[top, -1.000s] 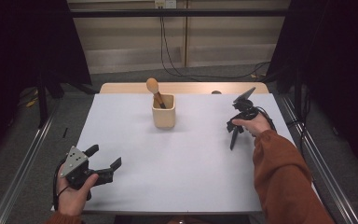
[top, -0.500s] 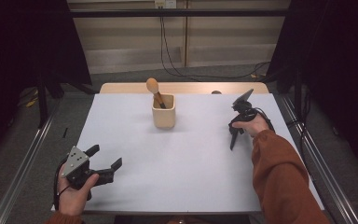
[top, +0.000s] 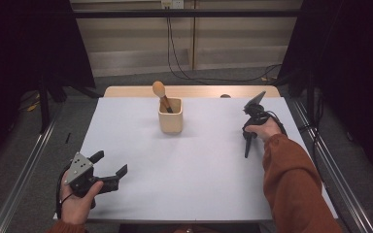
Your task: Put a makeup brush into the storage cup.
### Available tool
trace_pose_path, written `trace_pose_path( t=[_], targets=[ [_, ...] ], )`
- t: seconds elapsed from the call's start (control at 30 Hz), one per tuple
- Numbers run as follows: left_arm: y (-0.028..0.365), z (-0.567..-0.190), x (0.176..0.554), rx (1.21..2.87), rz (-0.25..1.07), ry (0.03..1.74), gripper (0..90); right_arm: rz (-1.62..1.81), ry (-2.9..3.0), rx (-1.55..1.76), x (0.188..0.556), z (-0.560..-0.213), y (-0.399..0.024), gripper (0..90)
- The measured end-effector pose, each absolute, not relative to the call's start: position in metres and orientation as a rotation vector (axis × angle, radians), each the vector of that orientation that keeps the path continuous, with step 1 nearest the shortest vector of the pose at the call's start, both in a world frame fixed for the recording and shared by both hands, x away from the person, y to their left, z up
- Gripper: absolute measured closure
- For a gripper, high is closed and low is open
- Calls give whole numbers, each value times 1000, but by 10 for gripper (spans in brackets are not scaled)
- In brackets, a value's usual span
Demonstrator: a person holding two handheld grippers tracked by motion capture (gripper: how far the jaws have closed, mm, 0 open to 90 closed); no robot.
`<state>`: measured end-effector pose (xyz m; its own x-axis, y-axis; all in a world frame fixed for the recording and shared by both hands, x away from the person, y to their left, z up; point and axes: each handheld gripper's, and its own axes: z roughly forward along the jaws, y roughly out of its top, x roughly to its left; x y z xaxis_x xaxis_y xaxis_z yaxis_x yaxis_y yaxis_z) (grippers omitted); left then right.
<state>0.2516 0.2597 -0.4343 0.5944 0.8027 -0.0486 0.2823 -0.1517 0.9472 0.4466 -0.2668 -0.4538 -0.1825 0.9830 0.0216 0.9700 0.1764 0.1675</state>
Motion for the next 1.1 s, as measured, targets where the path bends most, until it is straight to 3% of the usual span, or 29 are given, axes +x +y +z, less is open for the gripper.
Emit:
trace_pose_path(
  t=[0.13, 0.43, 1.1],
  targets=[
    [260, -434, 252, 1720, 587, 899, 37, 210, 2345, 1956, 447, -453, -270, 659],
    [259, -435, 252, 1727, 585, 892, 37, 203, 2361, 1950, 448, -452, -273, 747],
    [259, -435, 252, 1725, 584, 900, 37, 284, 2343, 1886, 440, -443, -283, 753]
  ],
)
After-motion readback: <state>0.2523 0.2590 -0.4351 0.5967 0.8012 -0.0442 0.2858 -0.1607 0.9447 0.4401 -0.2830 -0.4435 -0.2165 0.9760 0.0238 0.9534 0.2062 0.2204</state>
